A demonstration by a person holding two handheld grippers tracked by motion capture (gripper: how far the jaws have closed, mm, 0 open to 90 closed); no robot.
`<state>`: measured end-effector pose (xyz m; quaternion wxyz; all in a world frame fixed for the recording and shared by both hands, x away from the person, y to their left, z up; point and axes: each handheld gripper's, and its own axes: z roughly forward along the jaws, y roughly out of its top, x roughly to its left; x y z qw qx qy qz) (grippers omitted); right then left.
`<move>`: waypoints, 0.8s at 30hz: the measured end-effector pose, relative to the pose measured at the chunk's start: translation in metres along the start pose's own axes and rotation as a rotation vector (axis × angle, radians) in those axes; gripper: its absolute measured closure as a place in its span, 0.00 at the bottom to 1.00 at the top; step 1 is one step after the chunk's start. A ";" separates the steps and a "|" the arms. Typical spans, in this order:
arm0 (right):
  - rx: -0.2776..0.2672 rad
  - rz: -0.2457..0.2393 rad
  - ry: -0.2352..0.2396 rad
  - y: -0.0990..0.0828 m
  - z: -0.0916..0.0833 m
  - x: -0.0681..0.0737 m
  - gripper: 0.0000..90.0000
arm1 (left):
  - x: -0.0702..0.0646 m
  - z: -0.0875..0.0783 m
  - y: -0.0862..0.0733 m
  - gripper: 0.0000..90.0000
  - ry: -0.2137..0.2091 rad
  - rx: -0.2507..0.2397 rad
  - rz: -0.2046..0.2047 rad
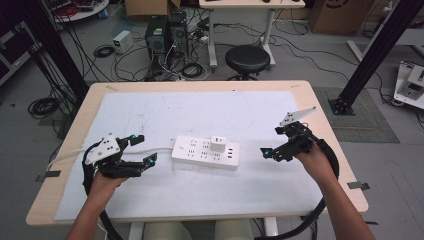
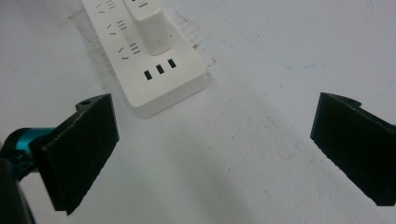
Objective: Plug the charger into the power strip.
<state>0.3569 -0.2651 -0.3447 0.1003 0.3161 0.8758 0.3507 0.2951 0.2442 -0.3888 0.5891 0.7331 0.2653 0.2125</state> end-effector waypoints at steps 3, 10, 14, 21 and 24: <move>-0.011 0.002 -0.003 -0.005 -0.001 -0.001 0.01 | 0.000 0.000 0.000 0.24 0.001 0.003 0.001; -0.016 0.021 0.001 -0.016 0.001 -0.002 0.01 | -0.001 0.000 0.000 0.24 0.005 0.001 0.000; -0.018 0.024 0.002 -0.019 0.001 -0.002 0.01 | -0.001 0.001 0.001 0.24 0.005 0.001 0.000; -0.028 0.031 -0.001 -0.021 0.000 -0.002 0.01 | -0.002 0.001 0.001 0.24 0.001 0.000 0.002; -0.032 0.030 -0.003 -0.022 -0.001 -0.002 0.01 | -0.002 0.001 0.002 0.24 0.003 -0.002 0.002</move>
